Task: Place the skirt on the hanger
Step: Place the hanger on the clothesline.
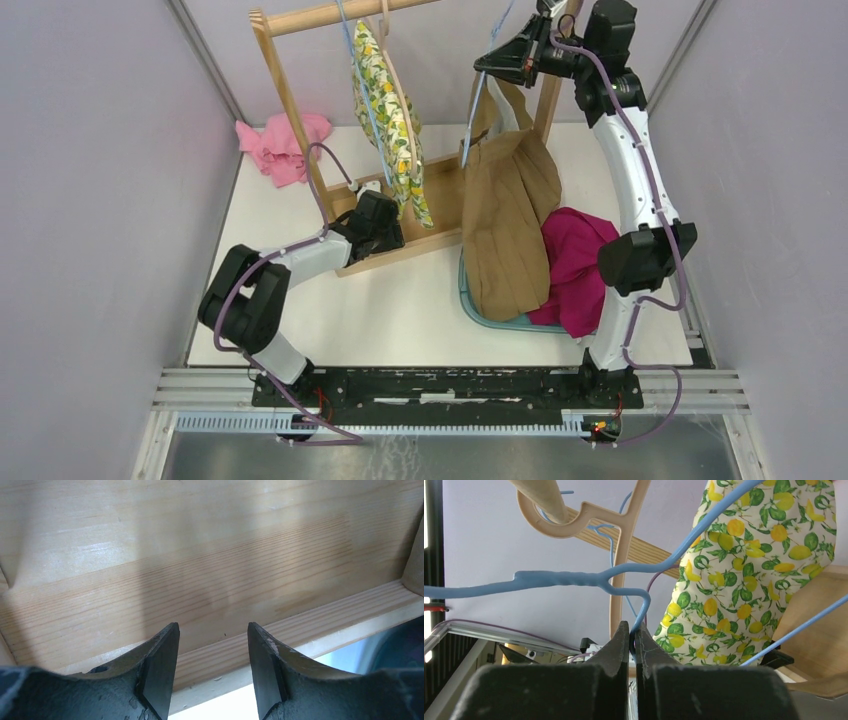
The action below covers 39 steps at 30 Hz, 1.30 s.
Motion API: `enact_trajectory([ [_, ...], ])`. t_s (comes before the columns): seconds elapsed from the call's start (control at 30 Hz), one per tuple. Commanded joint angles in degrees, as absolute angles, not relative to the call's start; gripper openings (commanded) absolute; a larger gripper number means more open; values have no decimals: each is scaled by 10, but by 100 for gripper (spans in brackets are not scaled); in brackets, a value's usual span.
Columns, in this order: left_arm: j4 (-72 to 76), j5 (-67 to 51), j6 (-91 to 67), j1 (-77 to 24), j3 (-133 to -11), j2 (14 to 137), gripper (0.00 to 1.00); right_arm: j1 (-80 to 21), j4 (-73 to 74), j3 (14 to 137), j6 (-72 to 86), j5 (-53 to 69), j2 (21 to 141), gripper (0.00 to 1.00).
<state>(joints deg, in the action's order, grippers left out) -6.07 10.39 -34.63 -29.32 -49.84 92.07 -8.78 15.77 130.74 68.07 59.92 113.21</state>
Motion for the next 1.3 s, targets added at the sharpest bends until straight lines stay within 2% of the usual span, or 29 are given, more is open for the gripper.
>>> enact_trajectory([
  [0.0,-63,95,-338,-295,-489,898,60,-102,130,1366,658,561,1103,1],
  [0.23,-56,89,-339,-301,-484,893,59,-120,169,1417,643,544,1106,1],
  [0.63,-58,84,-342,-303,-486,879,59,-125,143,1484,705,523,1196,1],
  [0.8,-58,82,-344,-303,-487,877,59,-124,134,1482,715,515,1213,1],
  [1.13,-56,80,-346,-307,-485,875,59,-129,148,1397,670,521,1183,1],
  [1.17,-57,80,-346,-306,-485,873,59,-129,159,1376,655,520,1173,2],
  [1.27,-61,79,-346,-307,-484,867,59,-129,189,1322,603,520,1139,23],
])
